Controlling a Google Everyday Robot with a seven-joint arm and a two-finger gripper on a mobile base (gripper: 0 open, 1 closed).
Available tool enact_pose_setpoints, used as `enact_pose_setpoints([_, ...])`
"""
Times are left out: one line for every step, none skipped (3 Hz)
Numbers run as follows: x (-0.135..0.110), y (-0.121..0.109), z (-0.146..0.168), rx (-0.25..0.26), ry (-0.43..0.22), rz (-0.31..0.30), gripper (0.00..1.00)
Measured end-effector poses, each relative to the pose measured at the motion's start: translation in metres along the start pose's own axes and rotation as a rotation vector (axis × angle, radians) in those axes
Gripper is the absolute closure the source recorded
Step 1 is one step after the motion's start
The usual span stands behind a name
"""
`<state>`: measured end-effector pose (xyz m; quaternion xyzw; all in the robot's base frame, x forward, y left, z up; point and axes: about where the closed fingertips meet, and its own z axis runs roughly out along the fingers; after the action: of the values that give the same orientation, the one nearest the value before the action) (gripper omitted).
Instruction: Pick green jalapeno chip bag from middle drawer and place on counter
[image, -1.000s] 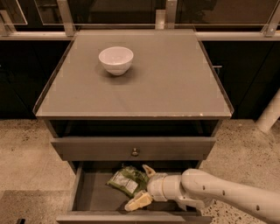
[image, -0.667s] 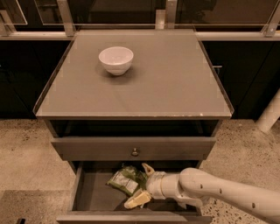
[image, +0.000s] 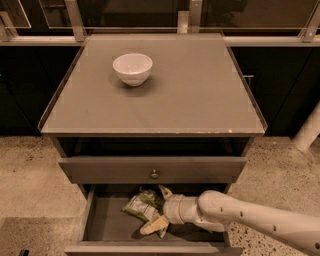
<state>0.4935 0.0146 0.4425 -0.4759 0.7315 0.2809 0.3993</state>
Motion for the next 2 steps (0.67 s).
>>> enact_pose_setpoints([0.016,-0.009,0.01,0.005,0.025,0.003,0.0])
enact_pose_setpoints([0.033,-0.013,0.018,0.007,0.042,0.021,0.0])
